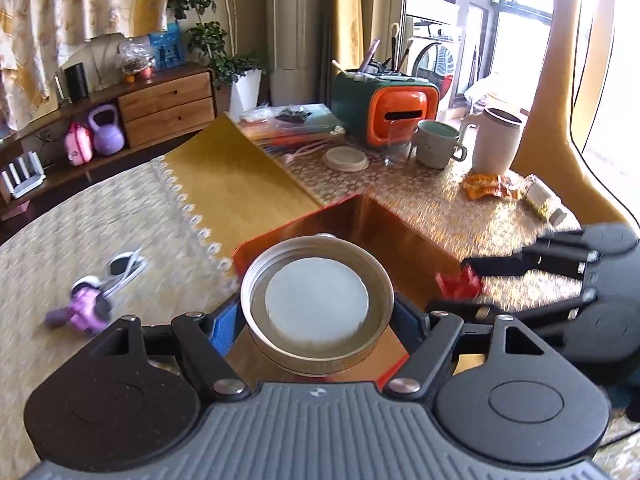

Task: Organize rigid objects
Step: 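Carry lid over red tin with left tool while right tool releases wrapper inside, then lower the silver lid into the red tin and open the left tool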

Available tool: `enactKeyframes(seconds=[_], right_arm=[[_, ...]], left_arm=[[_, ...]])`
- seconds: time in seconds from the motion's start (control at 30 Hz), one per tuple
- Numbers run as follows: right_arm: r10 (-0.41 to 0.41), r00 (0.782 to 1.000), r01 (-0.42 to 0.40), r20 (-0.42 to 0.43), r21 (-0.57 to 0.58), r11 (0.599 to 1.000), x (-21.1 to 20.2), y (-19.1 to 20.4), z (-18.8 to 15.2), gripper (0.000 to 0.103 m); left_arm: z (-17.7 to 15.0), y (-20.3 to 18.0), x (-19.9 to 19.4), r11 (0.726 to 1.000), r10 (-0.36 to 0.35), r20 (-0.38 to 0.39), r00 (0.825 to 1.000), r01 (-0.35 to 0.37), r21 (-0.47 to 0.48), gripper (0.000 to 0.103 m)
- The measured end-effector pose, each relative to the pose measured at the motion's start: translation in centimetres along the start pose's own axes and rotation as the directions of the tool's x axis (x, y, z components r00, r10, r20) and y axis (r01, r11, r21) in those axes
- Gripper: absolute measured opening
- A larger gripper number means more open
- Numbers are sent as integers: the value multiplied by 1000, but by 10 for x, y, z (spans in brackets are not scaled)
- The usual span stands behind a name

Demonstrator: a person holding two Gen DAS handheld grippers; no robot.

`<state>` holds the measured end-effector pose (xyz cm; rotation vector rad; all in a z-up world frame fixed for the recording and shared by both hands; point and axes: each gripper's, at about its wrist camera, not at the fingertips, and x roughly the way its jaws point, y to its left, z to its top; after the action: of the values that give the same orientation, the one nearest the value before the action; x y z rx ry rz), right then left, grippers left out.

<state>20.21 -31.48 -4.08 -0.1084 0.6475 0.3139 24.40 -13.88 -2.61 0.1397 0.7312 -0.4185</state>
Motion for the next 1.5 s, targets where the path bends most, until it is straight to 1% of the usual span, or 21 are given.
enactKeyframes(seconds=[0.17,0.23,0.3,0.43,0.57,0.6,0.7,0.83,0.93,1.0,1.17,1.27,1.4,1.5], right_arm=[[-16,1000,16,-17,3,1000,16,-15,-4,47],[-18,999,18,-28,-2,1000,24,-20,-5,47],[-16,999,16,-36,-12,1000,29,-20,-5,47],[-6,998,4,-58,-46,999,40,-18,-5,47],[-2,996,-4,-84,-70,998,52,-16,-5,47],[-2,996,-5,-91,-76,997,54,-15,-5,47],[0,994,-10,-106,-89,996,62,-13,-6,47],[-3,992,-7,-124,-82,997,70,-13,-8,47],[6,991,-15,-130,-68,998,74,-15,-9,47],[10,991,-18,-132,-59,998,75,-16,-9,47],[16,990,-20,-140,-30,999,76,-20,-10,47],[19,990,-21,-140,-16,1000,75,-23,-11,49],[10,991,-11,-133,-6,1000,71,-23,-12,60],[4,992,-4,-129,-3,1000,69,-24,-13,62]], left_arm=[[21,-21,35,999,3,-18,1000,-2,48,77],[25,-29,47,997,5,-25,1000,-3,80,77],[29,-33,60,996,8,-33,999,-5,92,77],[34,-34,83,998,5,-59,998,-1,69,77],[34,-38,103,998,5,-87,996,1,69,77],[34,-38,107,998,-1,-96,995,7,67,77],[36,-38,117,998,-47,-116,992,51,39,77],[39,-45,130,996,-63,-130,989,70,52,77],[39,-51,139,995,-60,-145,988,71,74,77],[38,-54,142,994,-53,-141,988,66,83,77],[37,-55,145,994,-74,-148,986,85,65,77],[34,-52,149,996,-77,-167,983,85,36,77],[27,-50,152,997,-59,-176,983,67,42,77],[25,-46,149,997,-71,-167,983,75,19,77]])
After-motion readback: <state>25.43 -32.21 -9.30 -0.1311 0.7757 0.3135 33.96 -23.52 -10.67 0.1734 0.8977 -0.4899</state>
